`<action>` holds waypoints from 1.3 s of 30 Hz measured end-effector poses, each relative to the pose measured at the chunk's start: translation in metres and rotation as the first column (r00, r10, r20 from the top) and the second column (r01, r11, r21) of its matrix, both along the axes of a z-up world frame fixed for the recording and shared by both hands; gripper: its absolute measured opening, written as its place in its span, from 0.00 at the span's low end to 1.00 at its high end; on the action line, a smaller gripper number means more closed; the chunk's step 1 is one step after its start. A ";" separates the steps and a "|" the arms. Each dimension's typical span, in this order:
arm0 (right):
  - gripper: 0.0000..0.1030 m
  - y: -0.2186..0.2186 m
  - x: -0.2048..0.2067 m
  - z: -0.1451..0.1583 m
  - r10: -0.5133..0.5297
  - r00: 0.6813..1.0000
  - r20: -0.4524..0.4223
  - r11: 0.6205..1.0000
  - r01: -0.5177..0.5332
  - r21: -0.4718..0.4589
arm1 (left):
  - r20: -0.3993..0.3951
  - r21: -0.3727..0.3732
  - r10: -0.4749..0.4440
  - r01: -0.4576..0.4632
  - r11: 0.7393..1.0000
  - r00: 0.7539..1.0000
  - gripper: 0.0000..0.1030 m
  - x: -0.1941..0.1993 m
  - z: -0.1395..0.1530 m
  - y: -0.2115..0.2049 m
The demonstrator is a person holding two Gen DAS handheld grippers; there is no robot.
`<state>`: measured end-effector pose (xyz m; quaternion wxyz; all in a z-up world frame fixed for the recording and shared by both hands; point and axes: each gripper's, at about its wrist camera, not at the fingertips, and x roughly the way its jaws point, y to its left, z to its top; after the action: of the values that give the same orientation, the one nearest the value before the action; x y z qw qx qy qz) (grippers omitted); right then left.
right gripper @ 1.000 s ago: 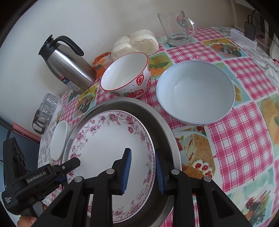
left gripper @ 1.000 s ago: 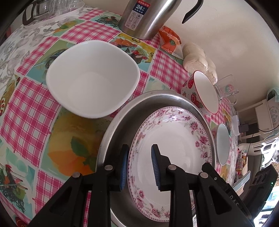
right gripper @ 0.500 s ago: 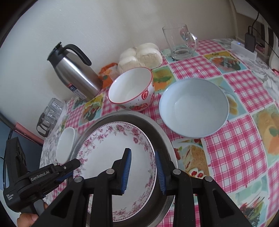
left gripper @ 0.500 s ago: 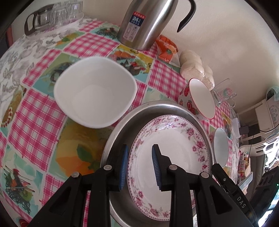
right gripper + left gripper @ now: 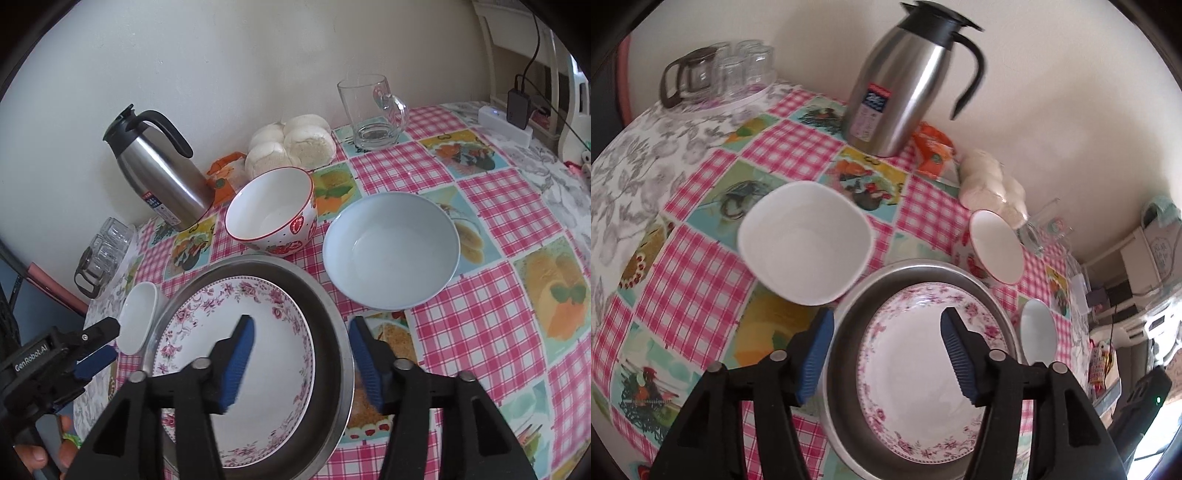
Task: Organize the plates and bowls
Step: 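Open both tools to release the floral plate rim, then move both tools toward the red-rimmed white bowl beside the buns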
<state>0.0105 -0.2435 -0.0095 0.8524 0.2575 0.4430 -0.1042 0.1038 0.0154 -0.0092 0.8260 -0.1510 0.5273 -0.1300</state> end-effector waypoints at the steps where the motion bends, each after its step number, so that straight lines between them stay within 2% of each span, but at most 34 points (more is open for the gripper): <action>1: 0.65 0.000 0.000 0.000 -0.001 1.000 0.000 1.000 0.001 -0.004 | -0.006 0.005 0.019 -0.019 1.000 1.000 0.67 0.000 0.000 0.005; 5: 0.74 -0.001 0.000 -0.001 0.000 1.000 -0.005 1.000 -0.001 -0.012 | -0.016 0.032 0.081 -0.081 0.996 0.997 0.72 0.001 -0.003 0.018; 7: 0.79 -0.001 0.000 -0.003 -0.003 1.000 -0.009 1.000 0.003 -0.020 | -0.014 0.043 0.096 -0.096 0.994 0.995 0.80 0.001 -0.005 0.021; 12: 0.90 -0.002 0.000 -0.005 -0.004 1.000 -0.018 0.999 0.003 -0.034 | 0.003 0.066 0.105 -0.105 0.992 0.994 0.81 0.001 -0.004 0.022; 14: 0.91 -0.002 0.000 -0.005 -0.003 1.000 -0.018 0.999 0.002 -0.041 | 0.008 0.077 0.111 -0.111 0.991 0.994 0.84 0.001 -0.004 0.023; 15: 0.91 -0.002 0.000 -0.005 -0.002 1.000 -0.018 0.999 0.001 -0.043 | 0.010 0.079 0.115 -0.115 0.990 0.993 0.90 0.001 -0.004 0.024; 18: 0.93 -0.002 0.001 -0.005 -0.001 1.000 -0.022 0.999 0.000 -0.051 | 0.023 0.079 0.128 -0.129 0.988 0.992 0.92 0.001 -0.003 0.026; 20: 1.00 -0.002 0.001 -0.006 -0.002 1.000 -0.026 0.999 0.000 -0.055 | 0.032 0.079 0.133 -0.135 0.988 0.991 0.92 0.000 -0.002 0.027; 26: 1.00 -0.004 -0.001 -0.004 -0.010 1.000 -0.004 0.998 0.010 -0.070 | 0.066 0.088 0.118 -0.124 0.988 0.991 0.92 0.000 0.001 0.022; 34: 1.00 -0.007 -0.003 0.004 -0.032 0.998 0.050 0.995 0.037 -0.096 | 0.175 0.096 0.090 -0.107 0.990 0.981 0.92 -0.003 0.015 0.012; 39: 1.00 -0.018 -0.009 0.015 -0.088 0.990 0.108 0.988 0.101 -0.120 | 0.233 0.065 0.075 -0.092 0.994 0.970 0.92 -0.002 0.025 0.003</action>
<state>0.0014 -0.2618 0.0056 0.8825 0.2292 0.3786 -0.1590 0.1022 0.0189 0.0159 0.8914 -0.1259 0.4256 -0.0918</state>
